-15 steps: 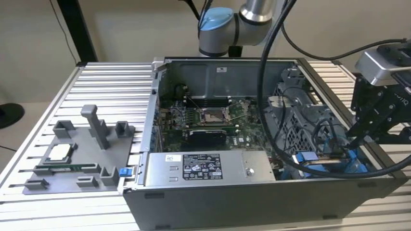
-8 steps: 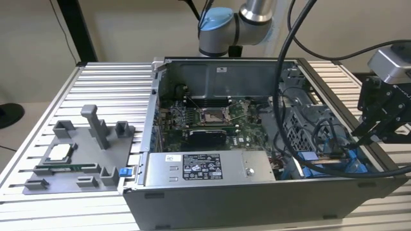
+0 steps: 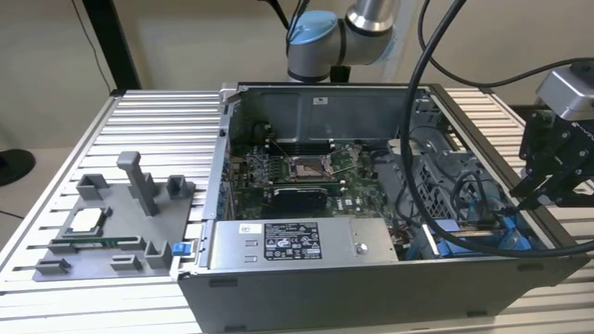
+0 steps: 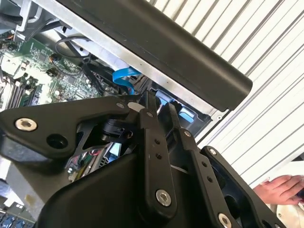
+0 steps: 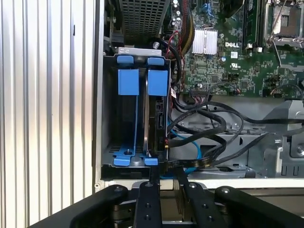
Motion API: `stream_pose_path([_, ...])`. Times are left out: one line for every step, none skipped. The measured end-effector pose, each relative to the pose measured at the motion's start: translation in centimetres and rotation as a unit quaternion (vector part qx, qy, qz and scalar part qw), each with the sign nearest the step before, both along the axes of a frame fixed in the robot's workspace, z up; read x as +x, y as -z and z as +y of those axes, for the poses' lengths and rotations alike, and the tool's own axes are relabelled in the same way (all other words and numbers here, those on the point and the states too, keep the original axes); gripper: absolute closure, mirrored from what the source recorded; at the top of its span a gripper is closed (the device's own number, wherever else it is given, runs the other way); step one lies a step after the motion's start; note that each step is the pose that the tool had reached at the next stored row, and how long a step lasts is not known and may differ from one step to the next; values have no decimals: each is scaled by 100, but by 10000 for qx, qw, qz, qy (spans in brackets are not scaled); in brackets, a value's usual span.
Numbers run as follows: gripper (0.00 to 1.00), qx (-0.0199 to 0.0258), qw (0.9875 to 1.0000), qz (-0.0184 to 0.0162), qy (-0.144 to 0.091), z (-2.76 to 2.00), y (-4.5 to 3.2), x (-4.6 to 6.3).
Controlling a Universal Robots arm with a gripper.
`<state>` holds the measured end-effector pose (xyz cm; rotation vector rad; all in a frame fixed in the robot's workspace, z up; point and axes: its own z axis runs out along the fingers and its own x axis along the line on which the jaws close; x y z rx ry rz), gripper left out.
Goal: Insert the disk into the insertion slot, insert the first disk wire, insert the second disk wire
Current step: 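Insert the second disk wire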
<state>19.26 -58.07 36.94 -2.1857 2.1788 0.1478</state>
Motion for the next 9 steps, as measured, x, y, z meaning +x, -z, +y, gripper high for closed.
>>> stream_pose_path([0, 0, 10000, 0, 0, 0, 0, 0])
stream_pose_path([0, 0, 10000, 9, 0, 0, 0, 1])
stream_pose_path([0, -2, 10000, 34, -1, -1, 0, 2])
stream_pose_path([0, -4, 10000, 72, -1, -1, 0, 2])
stream_pose_path([0, -5, 9999, 118, 0, -1, 0, 1])
stream_pose_path([0, -6, 9999, 151, 0, 0, 0, 1])
stream_pose_path([0, -7, 9998, 175, -1, 0, 0, 1])
stream_pose_path([0, -7, 9998, 192, 0, 0, 0, 1])
stream_pose_path([0, -7, 9998, 195, 0, 0, 0, 0])
